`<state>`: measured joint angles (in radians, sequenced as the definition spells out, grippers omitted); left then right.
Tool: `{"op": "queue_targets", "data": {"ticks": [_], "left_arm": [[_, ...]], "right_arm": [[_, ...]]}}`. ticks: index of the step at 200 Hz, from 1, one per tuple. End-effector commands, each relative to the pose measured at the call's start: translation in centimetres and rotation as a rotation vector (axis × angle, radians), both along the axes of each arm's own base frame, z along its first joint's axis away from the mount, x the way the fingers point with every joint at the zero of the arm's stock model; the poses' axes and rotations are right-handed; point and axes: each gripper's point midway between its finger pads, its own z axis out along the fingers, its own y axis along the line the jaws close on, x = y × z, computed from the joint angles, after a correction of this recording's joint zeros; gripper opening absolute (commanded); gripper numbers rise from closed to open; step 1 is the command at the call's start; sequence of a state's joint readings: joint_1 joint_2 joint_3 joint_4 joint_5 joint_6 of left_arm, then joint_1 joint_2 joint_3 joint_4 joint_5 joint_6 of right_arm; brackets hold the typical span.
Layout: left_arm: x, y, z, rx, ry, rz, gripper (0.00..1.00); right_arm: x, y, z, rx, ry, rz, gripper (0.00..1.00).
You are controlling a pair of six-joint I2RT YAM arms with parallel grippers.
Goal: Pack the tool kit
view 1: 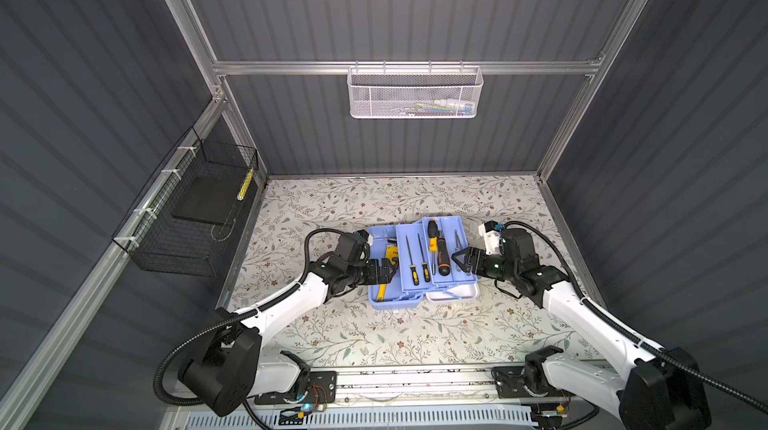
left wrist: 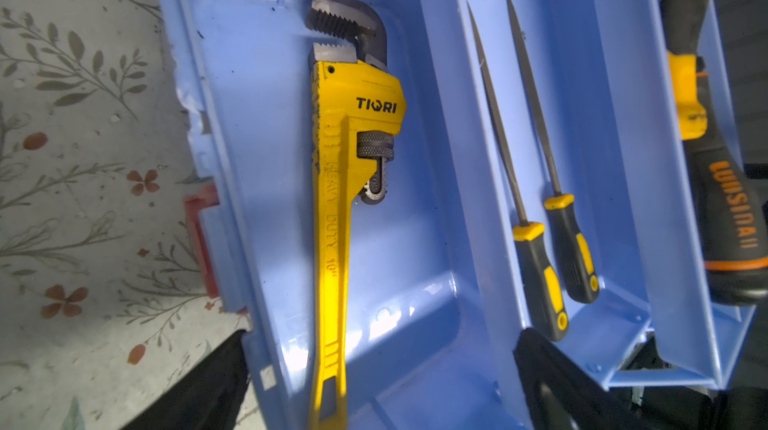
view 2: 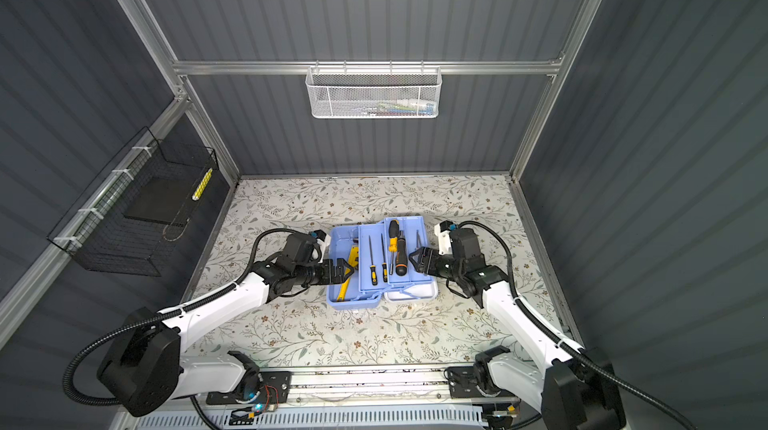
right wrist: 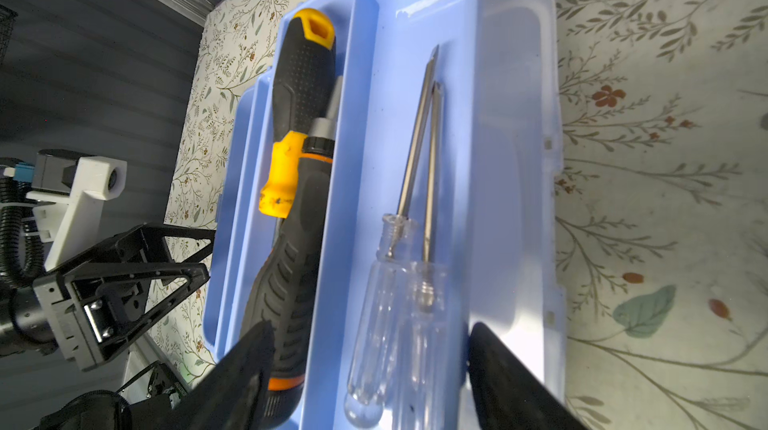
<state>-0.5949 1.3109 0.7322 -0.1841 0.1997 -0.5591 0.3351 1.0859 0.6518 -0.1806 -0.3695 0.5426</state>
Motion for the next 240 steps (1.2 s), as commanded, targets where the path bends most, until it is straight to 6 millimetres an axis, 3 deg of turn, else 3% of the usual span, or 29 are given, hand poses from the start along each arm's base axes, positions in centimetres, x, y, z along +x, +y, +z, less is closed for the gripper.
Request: {"op": "queue_targets", "data": {"ticks": [1,96,106,240], "left_arm": [[-0.3,-1.0,1.7,-0.076,-0.024,-0.025,1.0],[-0.1,-1.4,2.2,-0.107,-0.04,-0.024,0.99],[-0.1,-1.4,2.4,-0.111,-0.044,-0.024,0.99],[-0.3,-1.3,2.6,-0.143,-0.051,-0.006,0.99]], "right_arm": [[0.3,1.8,3.1,0.056,-0.067,0.055,0.74],[0.5,3.4,4.6,-0.019,-0.095,0.069,0.74],[0.8,3.6,3.7,-0.041,-0.068,0.068,0.74],[1.2,5.1,4.7,-0.085,-0.087,0.073,0.74]]}}
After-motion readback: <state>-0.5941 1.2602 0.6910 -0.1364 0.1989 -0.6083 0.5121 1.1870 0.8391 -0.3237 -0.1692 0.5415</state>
